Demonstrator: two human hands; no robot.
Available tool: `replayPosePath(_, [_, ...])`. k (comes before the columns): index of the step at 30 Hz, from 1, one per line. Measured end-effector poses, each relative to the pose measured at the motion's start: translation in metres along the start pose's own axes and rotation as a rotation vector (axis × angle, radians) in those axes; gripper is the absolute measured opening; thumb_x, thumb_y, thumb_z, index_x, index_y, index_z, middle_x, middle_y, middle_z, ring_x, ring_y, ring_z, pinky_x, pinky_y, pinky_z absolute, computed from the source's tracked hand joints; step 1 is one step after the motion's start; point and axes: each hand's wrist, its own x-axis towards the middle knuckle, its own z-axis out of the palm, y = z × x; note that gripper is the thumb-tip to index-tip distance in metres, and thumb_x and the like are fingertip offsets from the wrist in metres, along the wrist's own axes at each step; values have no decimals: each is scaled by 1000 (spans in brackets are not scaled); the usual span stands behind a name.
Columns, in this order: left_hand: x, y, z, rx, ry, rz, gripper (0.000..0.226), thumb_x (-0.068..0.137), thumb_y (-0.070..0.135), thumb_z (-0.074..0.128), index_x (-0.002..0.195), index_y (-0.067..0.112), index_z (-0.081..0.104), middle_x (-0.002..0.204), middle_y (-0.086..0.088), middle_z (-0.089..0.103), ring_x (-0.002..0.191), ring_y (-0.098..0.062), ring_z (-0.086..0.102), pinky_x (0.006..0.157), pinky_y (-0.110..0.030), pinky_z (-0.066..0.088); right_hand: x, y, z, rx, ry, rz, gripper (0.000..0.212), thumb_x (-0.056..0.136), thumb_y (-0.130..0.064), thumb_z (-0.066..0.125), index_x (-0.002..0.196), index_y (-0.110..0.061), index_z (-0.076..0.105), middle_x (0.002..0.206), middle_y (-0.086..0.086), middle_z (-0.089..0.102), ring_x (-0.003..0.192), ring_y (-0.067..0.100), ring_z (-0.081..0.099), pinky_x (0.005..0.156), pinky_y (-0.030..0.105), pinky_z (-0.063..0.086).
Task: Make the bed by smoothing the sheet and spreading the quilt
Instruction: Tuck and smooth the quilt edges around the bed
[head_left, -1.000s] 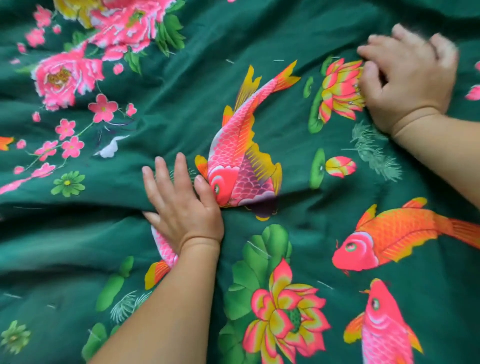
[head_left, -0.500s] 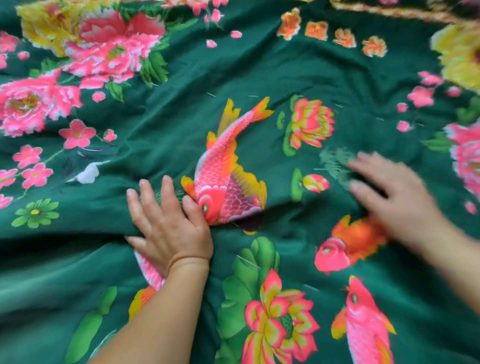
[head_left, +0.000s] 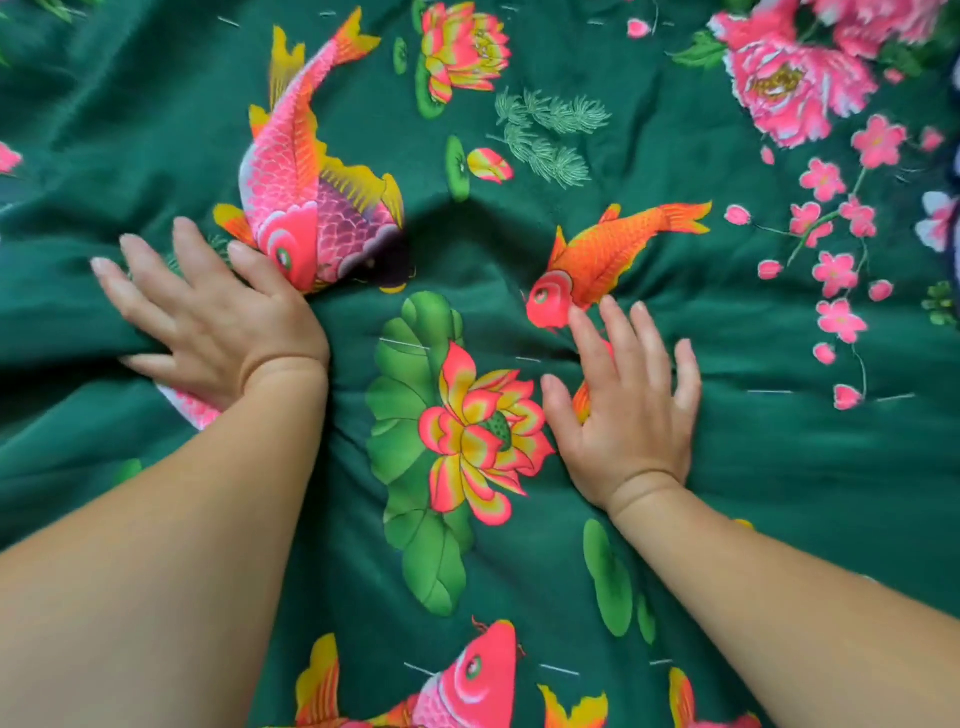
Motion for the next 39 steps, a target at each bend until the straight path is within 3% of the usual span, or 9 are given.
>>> replayPosePath(7, [-4, -9, -7, -29, -39, 134, 61, 90, 55, 23, 145, 29, 30, 156, 7, 20, 147, -16, 6, 110, -61, 11, 3, 4, 1, 37, 0, -6, 60, 84, -53, 34, 137, -29, 48, 146, 0, 45, 139, 23, 36, 110, 45, 12])
replayPosePath(11, [-31, -31, -21, 38, -246, 465, 70, 94, 50, 36, 152, 24, 6, 161, 1, -3, 148, -20, -6, 113, -58, 6, 2, 4, -1, 53, -41, -10, 67, 82, -58, 23, 141, -31, 43, 151, -3, 37, 144, 20, 26, 112, 46, 10])
replayPosePath(15, [-82, -84, -42, 169, -456, 701, 73, 91, 64, 29, 151, 33, 0, 160, -2, -11, 147, -21, -11, 117, -46, -6, 9, 5, -12, -3, -250, -25, 67, 86, -66, 17, 148, -40, 20, 160, -5, 13, 148, 16, 4, 116, 50, 1])
replayPosePath(18, [-109, -117, -61, 239, -546, 717, 78, 85, 73, 25, 149, 39, -4, 159, -3, -16, 146, -22, -16, 117, -47, -8, -10, 13, -26, -124, -447, -105, 64, 91, -67, 17, 148, -46, -2, 161, -2, -11, 148, 20, -13, 116, 56, -5])
replayPosePath(21, [-140, -133, -83, 310, -612, 669, 71, 89, 68, 23, 149, 41, -5, 158, -3, -18, 146, -22, -17, 118, -50, -7, -76, 24, -49, -141, -576, -99, 62, 92, -67, 18, 146, -50, -7, 158, -3, -22, 146, 23, -19, 113, 62, -5])
replayPosePath(25, [-186, -150, -120, 440, -768, 651, 76, 86, 71, 30, 149, 41, -2, 159, -3, -16, 147, -22, -14, 118, -52, -4, -155, 34, -91, -106, -860, -103, 59, 95, -61, 24, 147, -49, 0, 159, -6, -17, 147, 24, -15, 114, 62, 4])
replayPosePath(29, [-222, -162, -176, 503, -1031, 647, 68, 87, 62, 41, 148, 40, 19, 160, 2, -3, 148, -20, -7, 116, -56, -1, -212, 43, -161, 78, -1152, -145, 54, 99, -46, 38, 149, -29, 28, 157, 7, 23, 143, 27, 25, 114, 31, 22])
replayPosePath(33, [-288, -193, -234, 442, -1060, 701, 58, 90, 54, 42, 144, 32, 35, 155, 3, 22, 146, -17, 10, 115, -53, 10, -293, 60, -207, 46, -1132, -40, 54, 95, -53, 40, 142, -27, 42, 151, 0, 38, 138, 20, 37, 113, 32, 30])
replayPosePath(39, [-379, -226, -319, 381, -1050, 658, 54, 93, 47, 41, 143, 25, 37, 152, 0, 29, 144, -19, 17, 116, -49, 16, -386, 73, -286, 100, -1048, -10, 55, 95, -47, 48, 143, -21, 41, 148, 6, 42, 133, 23, 42, 110, 32, 35])
